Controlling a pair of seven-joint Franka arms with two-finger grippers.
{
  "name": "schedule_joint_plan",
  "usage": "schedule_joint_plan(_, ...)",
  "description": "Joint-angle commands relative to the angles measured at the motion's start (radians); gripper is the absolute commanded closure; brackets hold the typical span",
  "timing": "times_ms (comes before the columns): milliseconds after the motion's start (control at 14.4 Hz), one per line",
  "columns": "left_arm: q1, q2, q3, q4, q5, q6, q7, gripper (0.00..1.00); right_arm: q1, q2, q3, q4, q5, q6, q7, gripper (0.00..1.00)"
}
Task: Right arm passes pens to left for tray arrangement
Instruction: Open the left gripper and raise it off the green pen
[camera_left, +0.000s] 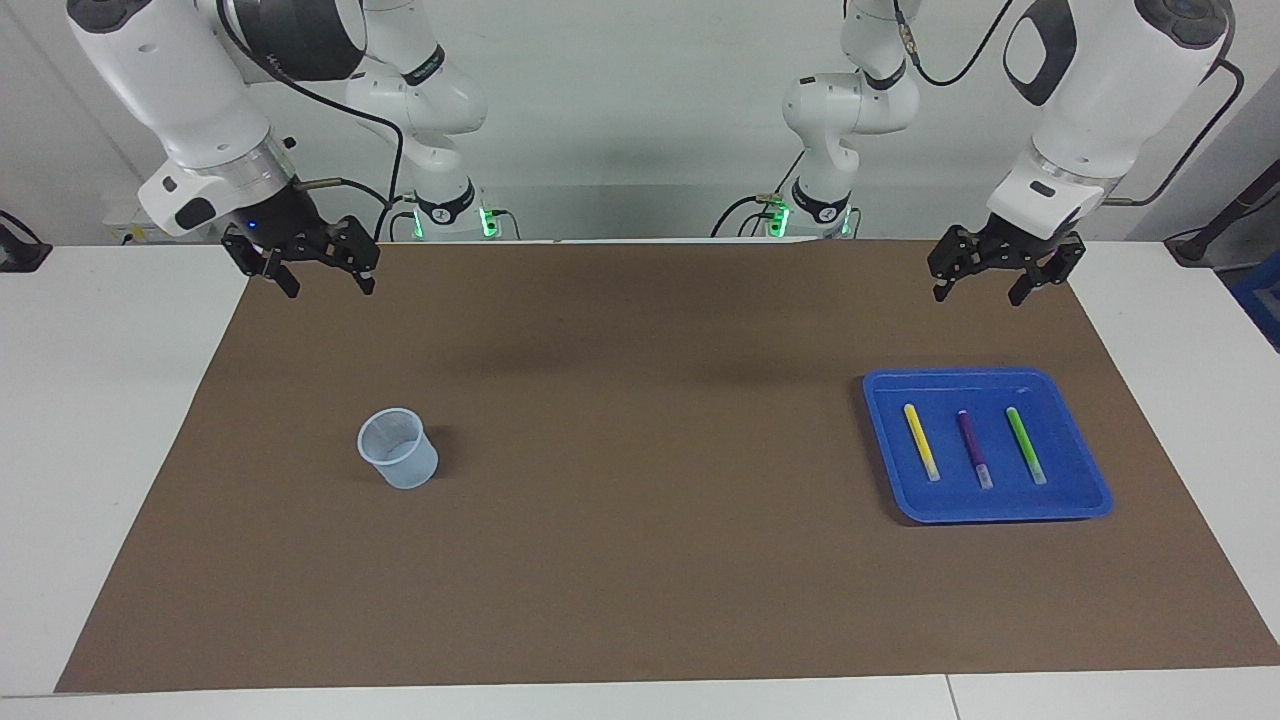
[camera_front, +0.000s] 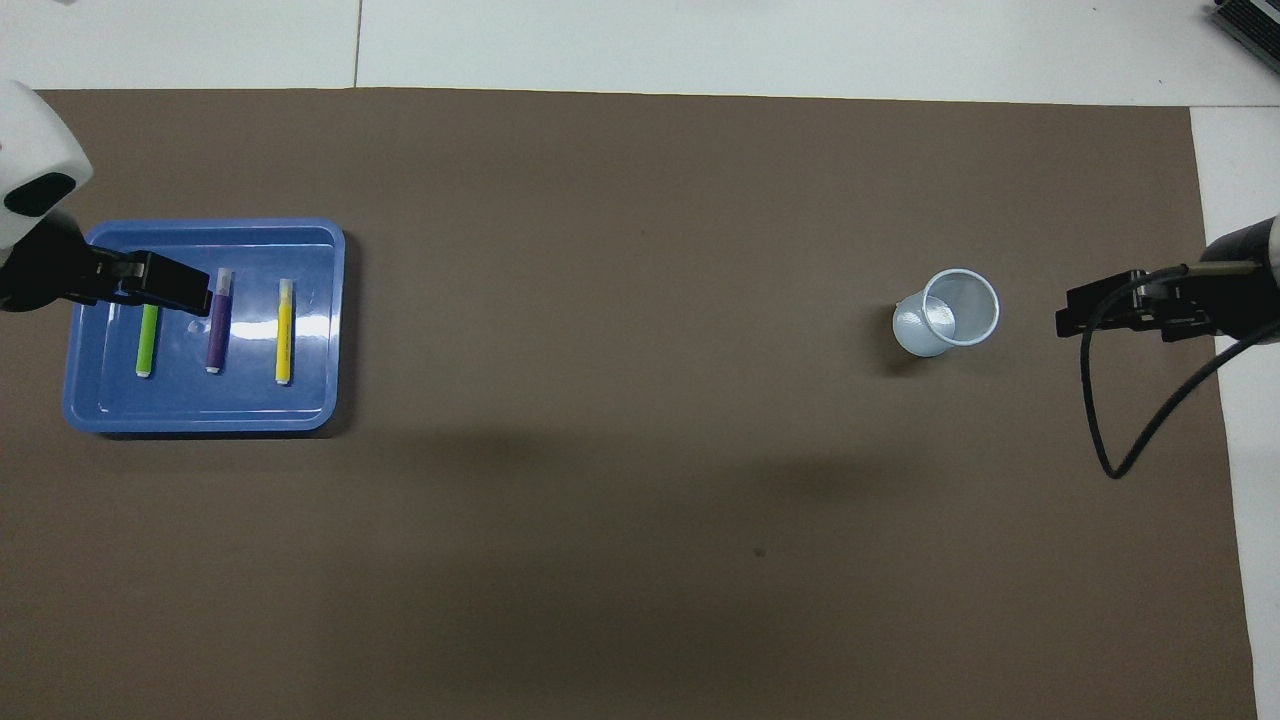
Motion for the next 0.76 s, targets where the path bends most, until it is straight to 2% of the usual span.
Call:
schedule_joint_plan(0,0.016,-0.031,-0.023,-0.033,-0.016,0.019,-0.006,0.00,-0.005,-0.020,0.004,-0.016,-0.022,-0.012,-0.014,0.00)
schedule_joint_plan(695,0.016,-0.031,-0.028,-0.035,-0.026,0.025,-0.008,0.00,-0.006,-0.020,0.004,-0.018,-0.022,-0.013,-0.014,0.00)
